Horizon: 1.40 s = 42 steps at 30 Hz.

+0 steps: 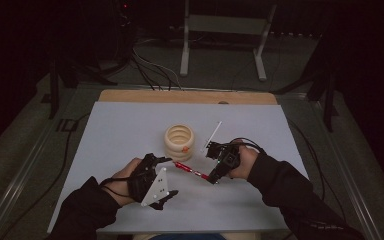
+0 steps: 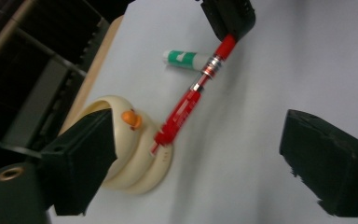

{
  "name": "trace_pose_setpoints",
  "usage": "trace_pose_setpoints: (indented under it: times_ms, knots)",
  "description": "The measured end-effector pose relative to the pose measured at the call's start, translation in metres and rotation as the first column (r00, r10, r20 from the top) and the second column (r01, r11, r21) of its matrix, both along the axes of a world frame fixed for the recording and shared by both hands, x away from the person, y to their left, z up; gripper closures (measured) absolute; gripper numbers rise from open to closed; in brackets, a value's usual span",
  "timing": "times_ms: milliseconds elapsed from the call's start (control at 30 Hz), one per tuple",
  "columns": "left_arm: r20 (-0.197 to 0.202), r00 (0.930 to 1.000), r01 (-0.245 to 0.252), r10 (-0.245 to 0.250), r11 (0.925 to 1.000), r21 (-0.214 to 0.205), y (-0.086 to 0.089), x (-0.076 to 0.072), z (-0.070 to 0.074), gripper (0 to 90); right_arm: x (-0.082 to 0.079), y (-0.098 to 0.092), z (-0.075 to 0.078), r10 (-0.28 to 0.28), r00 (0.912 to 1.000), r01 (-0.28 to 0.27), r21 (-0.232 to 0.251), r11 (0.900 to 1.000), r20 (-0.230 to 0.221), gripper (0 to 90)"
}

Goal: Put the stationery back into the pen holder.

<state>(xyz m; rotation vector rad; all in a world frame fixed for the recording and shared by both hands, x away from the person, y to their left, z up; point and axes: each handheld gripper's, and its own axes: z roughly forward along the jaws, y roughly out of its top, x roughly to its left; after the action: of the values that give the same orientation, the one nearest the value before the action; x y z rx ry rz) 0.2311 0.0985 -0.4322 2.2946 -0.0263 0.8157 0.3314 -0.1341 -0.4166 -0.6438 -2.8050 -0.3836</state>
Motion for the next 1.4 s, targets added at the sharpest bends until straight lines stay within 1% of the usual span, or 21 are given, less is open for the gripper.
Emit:
trace_pose_setpoints:
  times_ms: [200,233,267,333,367,400,467,500,567,633,700,767,800,867,1000,1033,1067,1133,1167,1333,1400]
  knots:
    - [0.067,0.9977,0.001,-0.006,0.9968,0.080,-0.007,-0.004,-0.011,16.4,-0.001,0.016,-0.004,0.040,0.9991,-0.040,-0.007,0.9992,-0.012,80.9]
    - [0.104,0.9945,-0.003,-0.015,0.9846,0.175,-0.006,-0.004,-0.008,16.8,-0.002,0.018,-0.004,0.039,0.9992,-0.039,-0.008,0.9992,-0.013,80.8]
    - [0.116,0.9929,0.001,-0.024,0.9798,0.200,-0.006,-0.005,-0.010,17.2,-0.002,0.020,-0.005,0.046,0.9988,-0.047,-0.008,0.9989,-0.014,80.8]
    - [0.130,0.9913,-0.005,-0.019,0.9837,0.180,-0.008,-0.006,-0.015,20.8,-0.003,0.023,-0.005,0.053,0.9984,-0.054,-0.004,0.9986,-0.018,80.8]
    - [0.149,0.9883,-0.001,-0.033,0.9739,0.227,-0.007,-0.006,-0.015,21.9,-0.003,0.025,-0.005,0.056,0.9983,-0.056,-0.003,0.9984,-0.018,80.8]
    - [0.156,0.9871,-0.002,-0.036,0.9718,0.236,-0.008,-0.007,-0.017,23.1,-0.003,0.026,-0.005,0.063,0.9979,-0.063,-0.003,0.9980,-0.015,80.8]
    - [0.179,0.9834,-0.009,-0.029,0.9778,0.210,-0.011,-0.009,-0.023,26.0,-0.003,0.029,-0.005,0.064,0.9977,-0.064,-0.002,0.9979,-0.019,80.8]
    - [0.209,0.9771,-0.015,-0.037,0.9710,0.239,-0.011,-0.010,-0.023,27.7,-0.003,0.030,-0.005,0.068,0.9975,-0.069,-0.006,0.9976,-0.018,80.8]
    - [0.233,0.9717,-0.018,-0.037,0.9733,0.229,-0.013,-0.011,-0.027,31.6,-0.003,0.032,-0.005,0.070,0.9974,-0.070,-0.004,0.9975,-0.018,80.8]
    - [0.260,0.9643,-0.025,-0.048,0.9626,0.270,-0.015,-0.012,-0.028,34.9,-0.003,0.035,-0.004,0.077,0.9969,-0.077,-0.002,0.9971,-0.019,80.8]
    - [0.290,0.9557,-0.031,-0.053,0.9597,0.279,-0.018,-0.012,-0.031,38.6,-0.004,0.038,-0.003,0.080,0.9967,-0.080,-0.006,0.9968,-0.018,80.8]
    - [0.291,0.9547,-0.025,-0.062,0.9585,0.284,-0.019,-0.013,-0.032,40.8,-0.004,0.040,-0.003,0.080,0.9966,-0.080,0.002,0.9968,-0.022,80.9]
    - [0.312,0.9476,-0.029,-0.069,0.9540,0.298,-0.020,-0.013,-0.033,43.9,-0.004,0.042,-0.003,0.087,0.9960,-0.087,-0.005,0.9962,-0.020,80.8]
    - [0.318,0.9453,-0.027,-0.074,0.9535,0.300,-0.022,-0.013,-0.037,49.3,-0.004,0.044,-0.004,0.088,0.9958,-0.088,0.000,0.9961,-0.026,80.8]
    - [0.335,0.9375,-0.027,-0.093,0.9419,0.335,-0.023,-0.013,-0.039,61.1,-0.003,0.046,-0.005,0.089,0.9956,-0.089,-0.001,0.9960,-0.027,80.8]
    - [0.347,0.9331,-0.032,-0.096,0.9378,0.346,-0.023,-0.013,-0.040,63.3,-0.003,0.046,-0.006,0.089,0.9955,-0.089,0.001,0.9960,-0.030,80.8]
    - [0.352,0.9303,-0.038,-0.105,0.9258,0.376,-0.023,-0.013,-0.039,65.2,-0.003,0.047,-0.006,0.089,0.9956,-0.089,-0.002,0.9960,-0.030,80.8]
    - [0.353,0.9298,-0.038,-0.106,0.9253,0.377,-0.023,-0.012,-0.040,68.2,-0.003,0.047,-0.007,0.088,0.9956,-0.088,-0.001,0.9961,-0.031,80.8]
    - [0.365,0.9243,-0.043,-0.112,0.9195,0.391,-0.023,-0.012,-0.041,68.2,-0.003,0.047,-0.007,0.088,0.9956,-0.088,0.000,0.9961,-0.032,80.8]
    - [0.366,0.9228,-0.038,-0.121,0.9160,0.399,-0.025,-0.012,-0.044,77.7,-0.003,0.048,-0.006,0.088,0.9957,-0.088,0.000,0.9961,-0.028,80.8]
    - [0.367,0.9213,-0.039,-0.128,0.9092,0.415,-0.025,-0.012,-0.045,79.2,-0.002,0.048,-0.005,0.083,0.9962,-0.083,0.000,0.9965,-0.027,80.8]
